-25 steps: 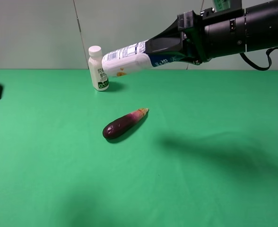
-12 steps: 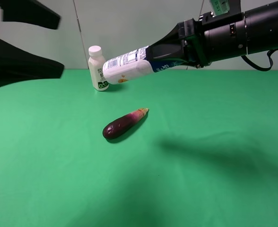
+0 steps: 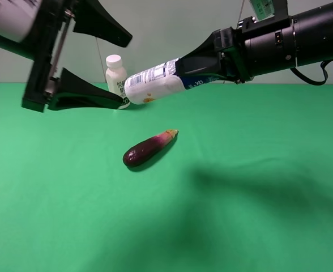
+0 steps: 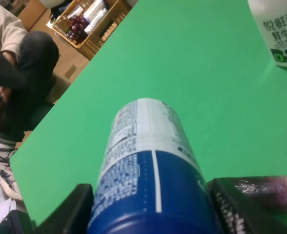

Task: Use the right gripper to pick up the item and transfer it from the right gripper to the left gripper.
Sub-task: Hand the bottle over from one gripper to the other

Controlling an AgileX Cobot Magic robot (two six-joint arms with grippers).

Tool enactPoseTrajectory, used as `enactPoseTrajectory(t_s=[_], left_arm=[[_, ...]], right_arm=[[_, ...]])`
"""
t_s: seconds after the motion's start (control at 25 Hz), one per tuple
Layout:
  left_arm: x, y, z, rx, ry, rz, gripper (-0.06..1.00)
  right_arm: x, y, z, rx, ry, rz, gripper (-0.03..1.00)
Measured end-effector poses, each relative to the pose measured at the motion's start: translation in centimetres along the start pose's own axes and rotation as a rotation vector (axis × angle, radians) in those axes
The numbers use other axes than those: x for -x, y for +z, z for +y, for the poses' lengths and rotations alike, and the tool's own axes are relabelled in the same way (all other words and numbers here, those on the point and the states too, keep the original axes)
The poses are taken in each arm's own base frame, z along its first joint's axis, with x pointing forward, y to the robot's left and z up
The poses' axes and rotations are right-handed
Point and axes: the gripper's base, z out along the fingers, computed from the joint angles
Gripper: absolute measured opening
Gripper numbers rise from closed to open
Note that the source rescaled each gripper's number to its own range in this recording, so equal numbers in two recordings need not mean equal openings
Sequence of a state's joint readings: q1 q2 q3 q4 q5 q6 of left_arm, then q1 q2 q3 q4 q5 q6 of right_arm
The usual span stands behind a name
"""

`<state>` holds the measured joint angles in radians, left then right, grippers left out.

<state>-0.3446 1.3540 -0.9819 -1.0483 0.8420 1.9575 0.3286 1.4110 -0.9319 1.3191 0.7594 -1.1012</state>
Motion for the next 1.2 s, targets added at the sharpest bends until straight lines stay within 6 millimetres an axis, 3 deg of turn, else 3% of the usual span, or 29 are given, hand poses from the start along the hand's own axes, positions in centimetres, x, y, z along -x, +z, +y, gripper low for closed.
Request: enactPoseTrajectory(t_s=[0.32,0.56,1.2], left_arm=[[-0.4,3.2,0.8,0.111,0.021,0.078,1.00],[-0.9,5.6,0.3,0.066,0.006,0.096,1.00],[-1.6,8.9,0.7,0.092,-0.046,0.075,1.00]], right_arm=[[-0.1,0.0,0.0,-0.002,-0.010,0.009,0.00],[-0.1,0.0,0.0,-0.005,-0.015,0.014,0.00],[-0.1,0.0,0.0,-0.005,-0.017,0.016,0.00]])
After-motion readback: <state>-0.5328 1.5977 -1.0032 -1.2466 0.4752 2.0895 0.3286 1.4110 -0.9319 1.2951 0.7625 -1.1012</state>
